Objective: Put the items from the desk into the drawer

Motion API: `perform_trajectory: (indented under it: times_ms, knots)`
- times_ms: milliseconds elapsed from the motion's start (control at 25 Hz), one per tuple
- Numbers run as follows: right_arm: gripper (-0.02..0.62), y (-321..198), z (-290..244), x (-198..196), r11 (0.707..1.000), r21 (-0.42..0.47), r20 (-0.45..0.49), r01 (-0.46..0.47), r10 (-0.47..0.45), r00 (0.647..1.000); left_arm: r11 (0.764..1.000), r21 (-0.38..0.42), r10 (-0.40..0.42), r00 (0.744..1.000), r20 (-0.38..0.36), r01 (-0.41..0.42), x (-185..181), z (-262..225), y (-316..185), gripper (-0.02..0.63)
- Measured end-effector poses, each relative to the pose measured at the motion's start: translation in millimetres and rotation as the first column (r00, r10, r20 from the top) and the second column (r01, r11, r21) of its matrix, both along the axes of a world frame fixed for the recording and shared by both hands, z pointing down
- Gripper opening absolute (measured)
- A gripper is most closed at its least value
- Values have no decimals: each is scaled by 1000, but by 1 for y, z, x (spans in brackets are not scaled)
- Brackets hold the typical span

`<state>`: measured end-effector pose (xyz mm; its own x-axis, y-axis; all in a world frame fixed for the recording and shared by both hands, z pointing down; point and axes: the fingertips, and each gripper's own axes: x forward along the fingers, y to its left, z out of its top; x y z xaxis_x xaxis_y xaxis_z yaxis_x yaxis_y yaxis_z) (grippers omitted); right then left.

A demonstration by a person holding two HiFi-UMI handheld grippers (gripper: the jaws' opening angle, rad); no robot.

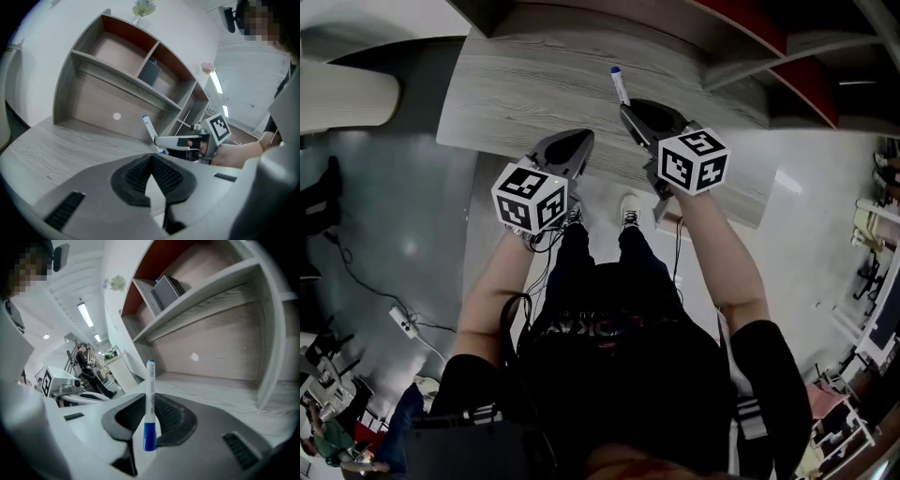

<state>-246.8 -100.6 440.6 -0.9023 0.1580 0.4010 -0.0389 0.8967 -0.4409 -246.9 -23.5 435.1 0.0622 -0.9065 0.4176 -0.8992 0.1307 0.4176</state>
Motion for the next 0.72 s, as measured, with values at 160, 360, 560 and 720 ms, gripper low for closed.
perform_trajectory:
  times_ms: [160,360,560,720]
  knots:
    - [77,5,-32,16,999,22,79,-43,42,996,998,49,48,999,14,-48,3,-17,-8,11]
    - [77,13,-55,39,994,36,120,-99,94,988,990,83,114,993,23,-115,16,-33,-14,11]
    - [77,8,-70,71,976,50,152,-213,204,967,967,111,225,973,44,-229,36,-41,-26,11]
    - [77,8,-71,90,945,52,164,-324,312,936,936,125,324,944,53,-329,47,-41,-30,11]
